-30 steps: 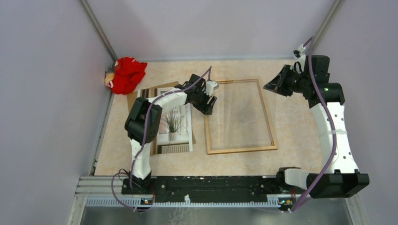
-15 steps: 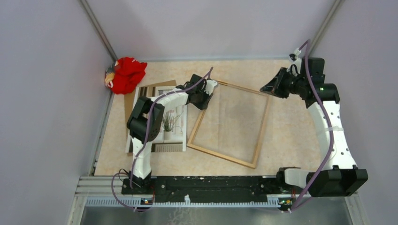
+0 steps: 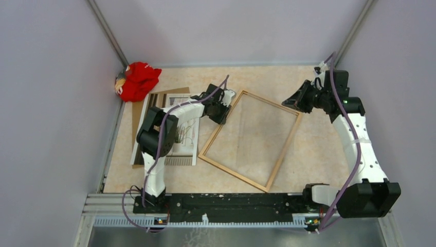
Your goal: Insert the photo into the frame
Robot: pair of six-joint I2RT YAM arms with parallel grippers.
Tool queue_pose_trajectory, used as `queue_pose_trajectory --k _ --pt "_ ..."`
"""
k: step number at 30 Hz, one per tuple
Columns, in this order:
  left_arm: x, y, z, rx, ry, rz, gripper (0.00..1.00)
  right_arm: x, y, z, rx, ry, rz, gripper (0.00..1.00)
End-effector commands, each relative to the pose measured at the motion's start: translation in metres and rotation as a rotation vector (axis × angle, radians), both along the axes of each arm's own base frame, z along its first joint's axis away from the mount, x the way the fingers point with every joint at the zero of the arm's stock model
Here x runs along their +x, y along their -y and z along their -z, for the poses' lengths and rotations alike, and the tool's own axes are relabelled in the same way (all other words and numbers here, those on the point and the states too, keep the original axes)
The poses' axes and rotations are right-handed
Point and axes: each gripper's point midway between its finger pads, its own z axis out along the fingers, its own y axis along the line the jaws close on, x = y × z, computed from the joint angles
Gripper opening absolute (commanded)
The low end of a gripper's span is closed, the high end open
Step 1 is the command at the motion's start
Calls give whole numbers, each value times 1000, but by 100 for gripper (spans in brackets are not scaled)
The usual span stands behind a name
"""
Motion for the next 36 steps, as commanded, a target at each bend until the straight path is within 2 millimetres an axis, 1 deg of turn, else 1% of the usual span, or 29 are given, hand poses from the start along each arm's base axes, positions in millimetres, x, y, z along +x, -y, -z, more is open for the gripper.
queue_pose_trajectory --k 1,5,9,12,15,17,20,26,29,31,34,36 --pt "-6 -14 -9 -2 -24 -128 35 8 4 -16 24 75 49 0" --pt "2 -28 8 54 -15 -234 25 8 7 -18 14 84 67 0" --pt "8 -44 25 118 -17 -357 12 7 9 -24 7 101 79 0" --pt "9 -51 29 127 -11 -433 5 9 10 -27 5 113 83 0" --pt "10 -54 27 117 -6 -493 1 13 10 -29 8 123 86 0" --pt "7 -50 26 100 -14 -481 2 16 9 -29 11 128 83 0" --pt "1 -50 25 92 -45 -503 2 21 7 -29 23 130 78 0" --pt "-34 -43 25 21 -192 -522 0 28 7 -21 20 116 70 0" --pt "-54 -44 33 -2 -254 -535 0 32 8 -18 6 110 70 0" --pt "-62 -41 35 -30 -277 -540 1 33 8 -16 4 109 71 0" --pt "-62 -31 31 -84 -287 -519 5 34 6 -16 15 115 61 0" --pt "-56 -25 22 -98 -271 -497 11 35 4 -15 24 114 51 0"
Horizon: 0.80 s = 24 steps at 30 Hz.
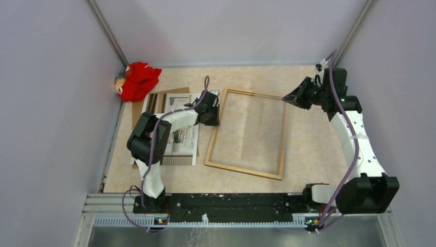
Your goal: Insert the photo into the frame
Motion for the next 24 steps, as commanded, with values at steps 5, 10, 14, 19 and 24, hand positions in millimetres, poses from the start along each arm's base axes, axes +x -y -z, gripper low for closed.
queue_pose_trajectory --k 5,10,14,19,24 --pt "-20 14 -22 -91 -61 143 43 12 -9 -28 71 96 -37 0" --pt "-13 0 -72 -240 -45 248 67 14 -31 -48 144 114 -65 0" --pt "5 -40 -98 -278 34 255 71 14 -66 -61 186 133 -123 0" --pt "25 -79 -116 -261 106 243 66 17 -88 -59 307 152 -141 0" --pt "19 -82 -108 -242 158 271 62 23 -90 -9 353 77 -95 0"
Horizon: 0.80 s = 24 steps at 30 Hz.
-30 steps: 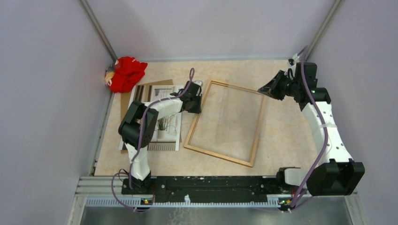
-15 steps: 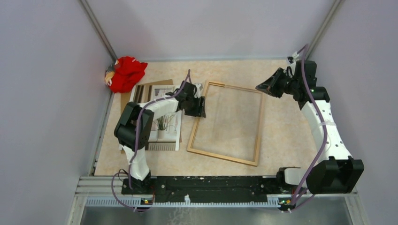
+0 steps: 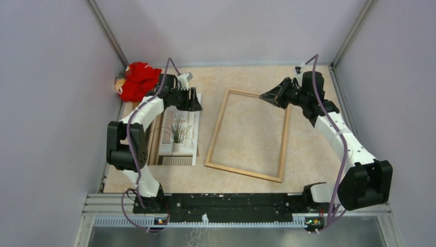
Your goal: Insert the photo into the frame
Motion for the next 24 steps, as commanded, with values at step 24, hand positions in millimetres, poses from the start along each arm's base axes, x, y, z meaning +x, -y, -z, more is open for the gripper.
queue_pose_trajectory --k 24 --pt "-49 60 59 70 1 246 46 -11 60 174 -201 -135 173 0"
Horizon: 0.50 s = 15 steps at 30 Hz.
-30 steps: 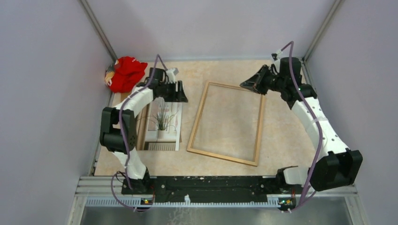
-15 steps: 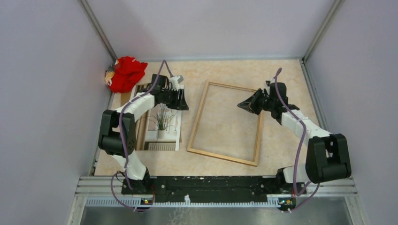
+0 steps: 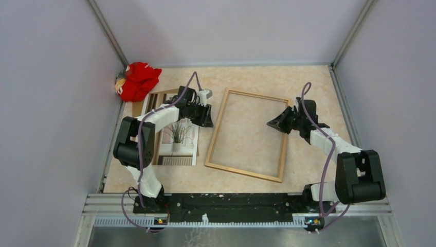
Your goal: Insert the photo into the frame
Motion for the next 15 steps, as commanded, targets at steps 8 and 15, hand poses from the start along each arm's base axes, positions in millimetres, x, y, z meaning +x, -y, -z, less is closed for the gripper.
queue_pose_trajectory --k 8,15 --pt "10 0 6 20 41 6 45 11 24 1 -110 88 27 0" --pt "12 0 6 31 46 10 45 14 28 6 -110 77 28 0"
